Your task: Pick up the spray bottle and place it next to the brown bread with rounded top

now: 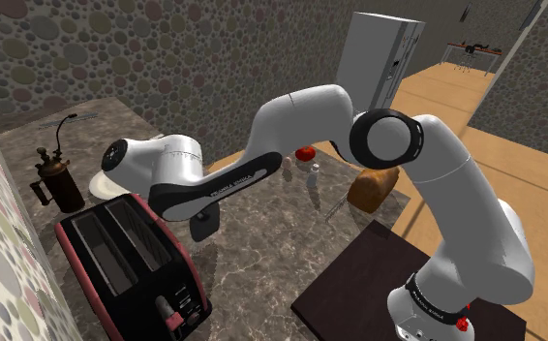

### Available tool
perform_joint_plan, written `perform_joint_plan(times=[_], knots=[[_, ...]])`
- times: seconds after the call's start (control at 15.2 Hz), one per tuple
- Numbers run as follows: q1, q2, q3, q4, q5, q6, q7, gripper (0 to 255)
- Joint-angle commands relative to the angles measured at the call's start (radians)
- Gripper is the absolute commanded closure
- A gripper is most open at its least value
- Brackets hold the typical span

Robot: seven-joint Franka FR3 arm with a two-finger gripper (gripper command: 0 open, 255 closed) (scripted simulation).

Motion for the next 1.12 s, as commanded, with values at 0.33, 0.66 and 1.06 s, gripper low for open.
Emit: perform_joint_plan(times=[0.33, 0.66, 1.06], knots=[[0.002, -0.041, 0.015, 0.026, 0.02, -0.054, -0.031, 255], [0.004, -0.068, 0.024, 0.049, 0.032, -0.093, -0.054, 255], [0.012, -0.095, 0.033, 0.087, 0.044, -0.143, -0.084, 255]])
